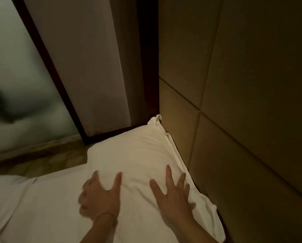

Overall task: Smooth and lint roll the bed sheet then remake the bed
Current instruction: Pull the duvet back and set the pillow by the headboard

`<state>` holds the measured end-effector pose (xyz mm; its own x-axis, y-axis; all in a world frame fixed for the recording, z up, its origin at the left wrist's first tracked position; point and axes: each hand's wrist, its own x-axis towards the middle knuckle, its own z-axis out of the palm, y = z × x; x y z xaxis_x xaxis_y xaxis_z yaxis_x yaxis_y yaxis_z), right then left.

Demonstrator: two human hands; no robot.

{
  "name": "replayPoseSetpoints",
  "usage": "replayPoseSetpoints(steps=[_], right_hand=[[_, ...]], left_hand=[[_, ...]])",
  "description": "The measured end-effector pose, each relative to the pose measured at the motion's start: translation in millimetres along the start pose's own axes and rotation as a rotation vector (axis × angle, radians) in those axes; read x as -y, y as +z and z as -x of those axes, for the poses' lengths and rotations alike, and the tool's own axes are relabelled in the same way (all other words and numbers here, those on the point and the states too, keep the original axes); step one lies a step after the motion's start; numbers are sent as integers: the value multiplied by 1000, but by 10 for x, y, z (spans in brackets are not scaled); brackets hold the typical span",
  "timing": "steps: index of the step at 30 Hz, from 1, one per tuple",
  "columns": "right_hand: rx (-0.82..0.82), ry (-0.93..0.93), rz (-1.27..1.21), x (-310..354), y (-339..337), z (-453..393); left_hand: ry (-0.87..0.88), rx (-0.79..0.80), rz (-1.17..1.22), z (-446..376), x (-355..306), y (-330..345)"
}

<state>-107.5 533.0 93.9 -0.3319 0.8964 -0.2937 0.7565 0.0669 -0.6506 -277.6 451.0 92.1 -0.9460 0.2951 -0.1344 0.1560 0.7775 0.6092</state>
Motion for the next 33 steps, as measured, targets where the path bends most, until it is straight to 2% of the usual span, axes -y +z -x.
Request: replayPoseSetpoints(steps=[2,4,7,10,12,14,17,18,19,21,22,23,25,27,29,33], right_hand=[[61,78,26,12,173,-140],[59,146,38,-23,283,-205],[91,174,65,-27,353,-263],[108,145,91,-23,335,-226],[88,120,77,-19,313,-181],[32,36,91,14,271,-99],[-64,-206,203,151,303,-16],[-62,-260,243,186,334,-24],[-47,-294,297,203,370,-47],[-40,-310,404,124,433,-134],[-53,-300,437,49,451,-190],[-59,-282,461,-23,470,-239],[-67,-258,518,-143,494,-292],[-80,-250,567,-209,502,-310],[-76,-213,590,-238,485,-294],[12,-106,559,-255,448,-131]], left_hand=[[-304,71,174,-336,21,-20],[-390,185,246,-484,90,21],[-380,209,308,-487,142,-6],[-271,102,286,-475,220,-64],[-219,9,372,-444,280,-139],[-211,-56,401,-432,298,-201],[-226,-58,343,-487,312,-249],[-182,-76,292,-488,305,-250],[-43,-127,200,-497,309,-232],[452,-205,24,-461,324,-131],[674,-149,-57,-432,336,-36],[798,-34,-156,-398,349,55],[777,170,-348,-352,403,245],[709,213,-464,-309,467,390],[680,211,-486,-246,485,405],[555,291,-382,112,645,282]])
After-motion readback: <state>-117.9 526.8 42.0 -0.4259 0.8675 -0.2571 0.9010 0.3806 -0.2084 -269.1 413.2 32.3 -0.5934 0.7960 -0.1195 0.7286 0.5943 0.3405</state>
